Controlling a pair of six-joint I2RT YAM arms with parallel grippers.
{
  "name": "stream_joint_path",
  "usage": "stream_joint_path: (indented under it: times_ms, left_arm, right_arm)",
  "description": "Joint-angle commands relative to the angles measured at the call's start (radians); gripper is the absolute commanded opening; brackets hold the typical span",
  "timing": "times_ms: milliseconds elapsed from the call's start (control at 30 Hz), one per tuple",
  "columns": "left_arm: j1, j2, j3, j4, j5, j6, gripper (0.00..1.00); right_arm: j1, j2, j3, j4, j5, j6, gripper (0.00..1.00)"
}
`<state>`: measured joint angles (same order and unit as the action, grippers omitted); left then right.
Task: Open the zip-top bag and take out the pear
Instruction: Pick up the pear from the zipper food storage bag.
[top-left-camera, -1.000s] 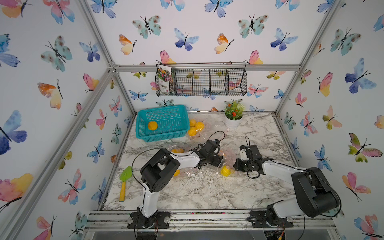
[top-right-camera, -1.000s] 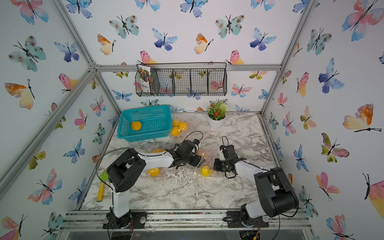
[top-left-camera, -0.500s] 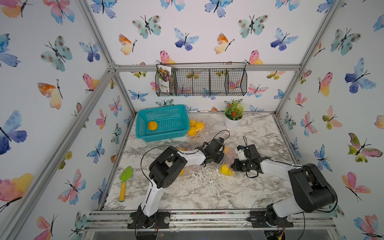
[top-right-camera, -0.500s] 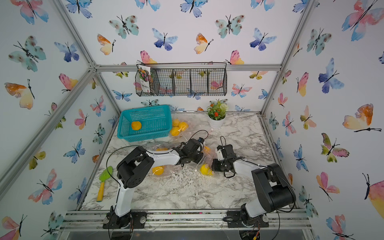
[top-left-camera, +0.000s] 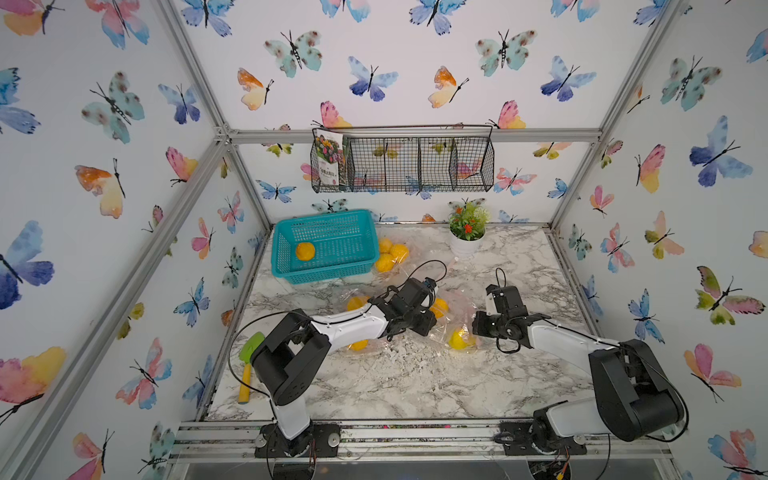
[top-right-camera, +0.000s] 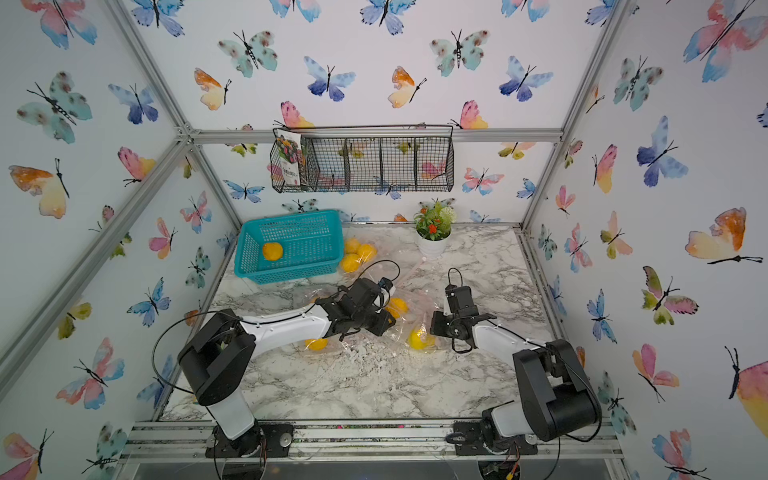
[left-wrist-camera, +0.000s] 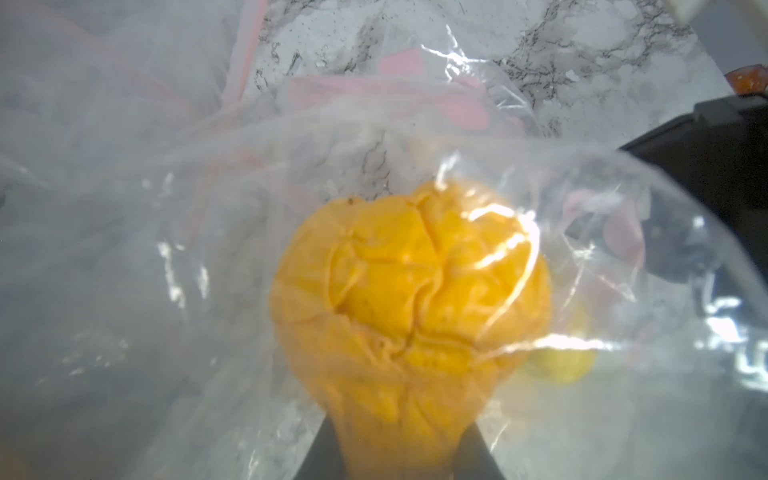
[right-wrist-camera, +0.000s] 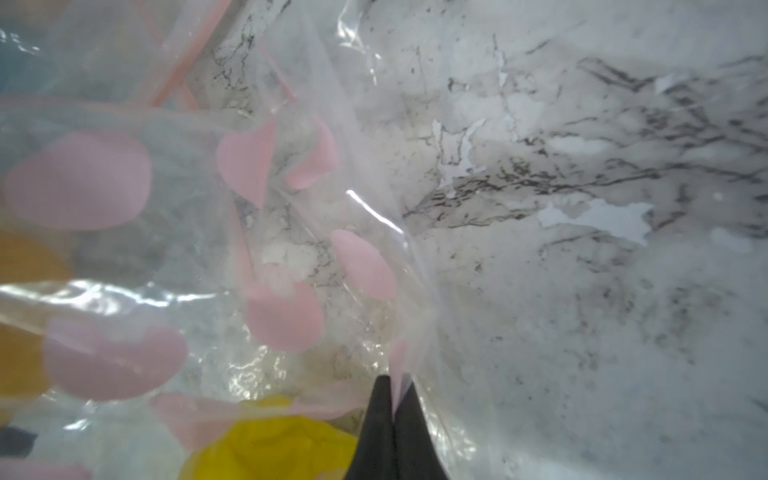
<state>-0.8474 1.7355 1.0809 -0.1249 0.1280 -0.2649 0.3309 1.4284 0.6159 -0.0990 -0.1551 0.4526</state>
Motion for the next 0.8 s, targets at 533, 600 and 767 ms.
stream_joint_path:
  times_ms: [533, 600, 767]
  left_arm:
    - [0.138, -0.438, -0.167, -0.284, 0.336, 0.167, 0.01]
    - [0.206, -0.489, -0.170, -0.303, 0.405, 0.178, 0.01]
    - [0.391, -0.582, -0.125, -0.341, 0.348, 0.172, 0.00]
  right_arm:
    - [-0.060, 0.034, 0.033, -0.042, 0.023, -0.036, 0.03]
    - [-0.062, 0.035, 0.036, -0.044, 0.022, -0.037, 0.03]
    - [-0.062, 0.039, 0.046, -0.049, 0.014, -0.041, 0.03]
